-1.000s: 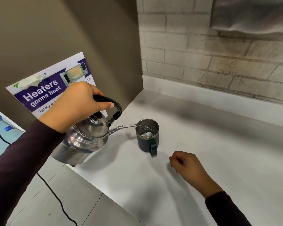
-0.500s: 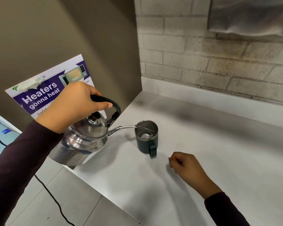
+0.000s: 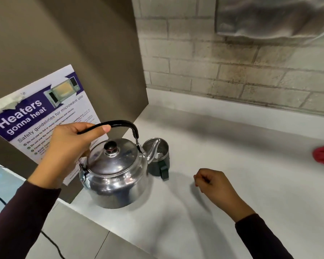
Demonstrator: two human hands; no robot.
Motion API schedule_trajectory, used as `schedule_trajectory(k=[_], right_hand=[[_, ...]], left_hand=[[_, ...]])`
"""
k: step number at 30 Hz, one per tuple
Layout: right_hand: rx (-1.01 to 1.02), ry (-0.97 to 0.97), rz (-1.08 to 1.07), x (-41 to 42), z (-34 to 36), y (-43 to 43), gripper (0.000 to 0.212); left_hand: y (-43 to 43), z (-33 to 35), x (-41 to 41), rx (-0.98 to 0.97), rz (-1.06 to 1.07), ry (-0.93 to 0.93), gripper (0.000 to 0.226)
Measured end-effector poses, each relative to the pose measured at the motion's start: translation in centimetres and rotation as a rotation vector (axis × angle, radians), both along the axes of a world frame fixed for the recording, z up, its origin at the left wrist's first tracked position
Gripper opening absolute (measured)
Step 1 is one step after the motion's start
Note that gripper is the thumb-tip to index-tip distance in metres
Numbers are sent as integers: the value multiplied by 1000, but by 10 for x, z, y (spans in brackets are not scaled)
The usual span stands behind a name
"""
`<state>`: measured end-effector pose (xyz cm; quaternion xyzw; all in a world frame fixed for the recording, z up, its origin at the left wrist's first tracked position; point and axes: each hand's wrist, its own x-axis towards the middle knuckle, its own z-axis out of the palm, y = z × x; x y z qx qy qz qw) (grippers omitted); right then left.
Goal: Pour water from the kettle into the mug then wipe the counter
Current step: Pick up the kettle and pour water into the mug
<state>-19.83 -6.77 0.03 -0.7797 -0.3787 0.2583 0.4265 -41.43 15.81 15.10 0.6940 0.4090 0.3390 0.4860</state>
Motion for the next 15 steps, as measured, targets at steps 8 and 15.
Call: schedule_trajectory(k=[8, 15], right_hand=[[71, -62, -192, 32, 12, -43, 29], [83, -81, -394, 59, 17, -102, 26]], left_hand=[[-32, -2, 62, -151, -261, -172, 30], [-73, -13, 142, -174, -428, -167, 26]])
